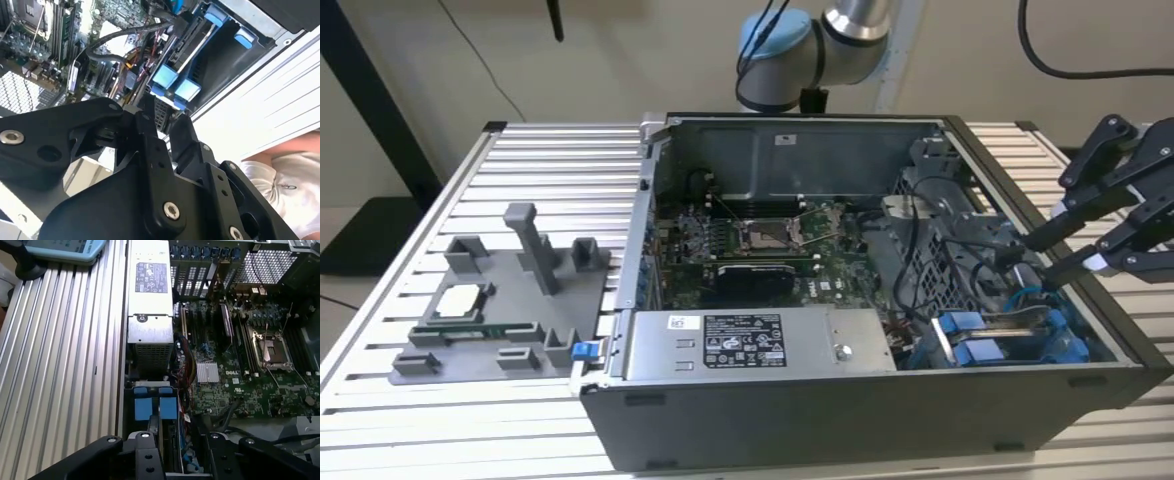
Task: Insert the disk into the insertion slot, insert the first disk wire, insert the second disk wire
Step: 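Insert the disk into the insertion slot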
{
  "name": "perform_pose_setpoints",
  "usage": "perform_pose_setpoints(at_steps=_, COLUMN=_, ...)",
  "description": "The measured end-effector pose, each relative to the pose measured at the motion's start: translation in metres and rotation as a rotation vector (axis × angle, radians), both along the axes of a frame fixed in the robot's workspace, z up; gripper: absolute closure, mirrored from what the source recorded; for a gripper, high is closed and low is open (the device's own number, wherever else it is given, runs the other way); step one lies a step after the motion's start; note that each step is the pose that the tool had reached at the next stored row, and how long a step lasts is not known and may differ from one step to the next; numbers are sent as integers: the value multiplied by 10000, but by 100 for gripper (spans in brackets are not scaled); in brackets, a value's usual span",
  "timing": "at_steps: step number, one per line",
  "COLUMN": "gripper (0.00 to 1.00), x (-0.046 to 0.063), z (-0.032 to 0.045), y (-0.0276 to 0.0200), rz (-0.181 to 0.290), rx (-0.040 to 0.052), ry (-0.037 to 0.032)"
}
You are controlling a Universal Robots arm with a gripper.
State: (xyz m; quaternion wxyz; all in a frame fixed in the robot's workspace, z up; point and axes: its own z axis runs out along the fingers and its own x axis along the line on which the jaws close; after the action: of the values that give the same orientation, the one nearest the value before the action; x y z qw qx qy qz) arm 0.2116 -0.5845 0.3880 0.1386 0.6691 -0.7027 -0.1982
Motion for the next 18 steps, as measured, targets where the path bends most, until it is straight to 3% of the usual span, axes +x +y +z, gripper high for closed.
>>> perform_pose_setpoints(at_steps=4, gripper=0, x=-81, z=71, y=4, rz=-39, rx=219, ry=-24)
perform_pose_setpoints(at_steps=6, gripper=0, x=-98, z=72, y=25, rz=-42, rx=296, ry=-220)
perform_pose_setpoints(at_steps=9, gripper=0, x=-110, z=73, y=58, rz=-35, rx=355, ry=-726)
perform_pose_setpoints(at_steps=18, gripper=0, x=-145, z=72, y=137, rz=-10, rx=513, ry=-2377)
